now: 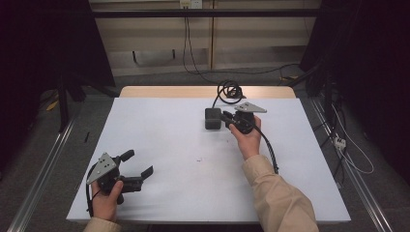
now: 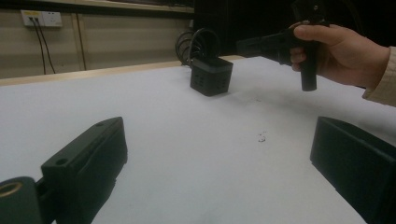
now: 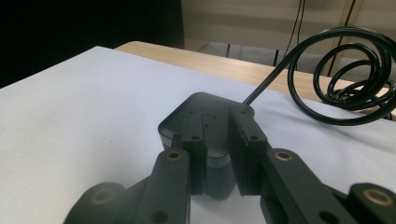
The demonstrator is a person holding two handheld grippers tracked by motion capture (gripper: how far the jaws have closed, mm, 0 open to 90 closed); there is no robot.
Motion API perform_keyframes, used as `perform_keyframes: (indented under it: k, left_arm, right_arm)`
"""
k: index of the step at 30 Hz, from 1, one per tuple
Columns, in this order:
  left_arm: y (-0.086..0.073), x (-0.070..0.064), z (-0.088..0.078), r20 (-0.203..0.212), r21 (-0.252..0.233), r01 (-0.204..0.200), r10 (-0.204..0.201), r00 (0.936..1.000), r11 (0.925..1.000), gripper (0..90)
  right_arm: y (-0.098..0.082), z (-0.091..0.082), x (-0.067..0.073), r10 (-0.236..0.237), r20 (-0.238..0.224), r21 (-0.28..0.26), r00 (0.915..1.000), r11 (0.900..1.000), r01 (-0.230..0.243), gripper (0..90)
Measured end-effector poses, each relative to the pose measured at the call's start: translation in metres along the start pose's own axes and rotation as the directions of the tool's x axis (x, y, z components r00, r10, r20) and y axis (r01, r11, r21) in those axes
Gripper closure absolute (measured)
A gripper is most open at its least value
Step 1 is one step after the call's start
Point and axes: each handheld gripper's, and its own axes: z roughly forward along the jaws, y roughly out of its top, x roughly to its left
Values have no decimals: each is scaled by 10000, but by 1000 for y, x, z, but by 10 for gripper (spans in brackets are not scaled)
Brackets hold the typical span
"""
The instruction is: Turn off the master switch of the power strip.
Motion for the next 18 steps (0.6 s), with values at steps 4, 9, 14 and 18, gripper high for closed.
perform_keyframes:
  k: [4, 9, 14, 18]
  left_arm:
    - [0, 0, 0, -1, 20, -13, 13, 10000, 10000, 37]
    - [0, 0, -1, -4, 11, -4, 5, 10000, 10000, 37]
    - [0, 0, -1, -25, 15, 45, -45, 10000, 10000, 37]
    - [0, 1, -3, -36, 9, 11, -11, 10000, 10000, 37]
  right_arm:
    - [1, 1, -1, -91, 67, 39, 9999, 10000, 91, 784]
    - [4, 4, 2, -219, -32, 157, 9998, 9996, 220, 813]
    - [4, 7, 3, -71, -125, 216, 9999, 9997, 74, 825]
    - [4, 11, 5, -96, -211, 340, 9997, 9994, 103, 838]
